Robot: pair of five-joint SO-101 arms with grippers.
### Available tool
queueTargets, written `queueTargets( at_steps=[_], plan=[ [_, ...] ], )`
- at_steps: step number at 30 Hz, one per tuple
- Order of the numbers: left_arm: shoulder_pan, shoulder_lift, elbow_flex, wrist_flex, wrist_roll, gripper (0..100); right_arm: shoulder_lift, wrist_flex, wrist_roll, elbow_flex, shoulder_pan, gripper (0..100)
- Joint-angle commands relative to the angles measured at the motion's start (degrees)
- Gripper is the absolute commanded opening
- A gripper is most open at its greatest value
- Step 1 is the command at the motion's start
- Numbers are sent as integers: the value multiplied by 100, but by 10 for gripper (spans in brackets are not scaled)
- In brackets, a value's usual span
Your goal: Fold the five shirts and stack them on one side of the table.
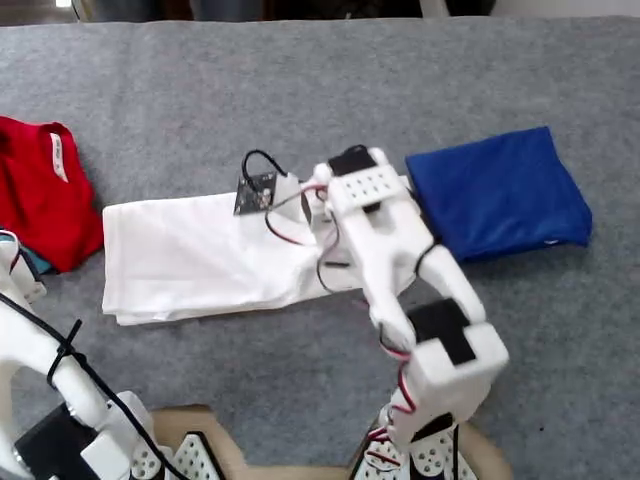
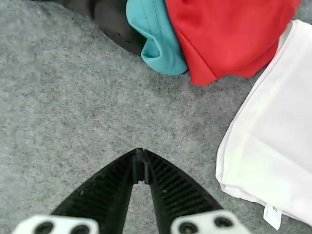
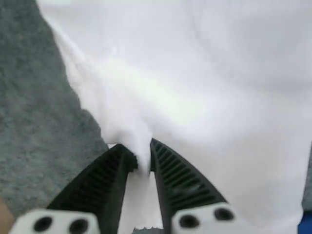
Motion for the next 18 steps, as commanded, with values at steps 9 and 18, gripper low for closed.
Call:
queueTargets(
  at_steps=[9,18],
  plan=[
    [66,-105,-233,-18,-44,29,1165,53,62,-1560,70,123],
    [66,-141,-233,0,-35,29,1191,396,-501,-2123,158,226]
  ],
)
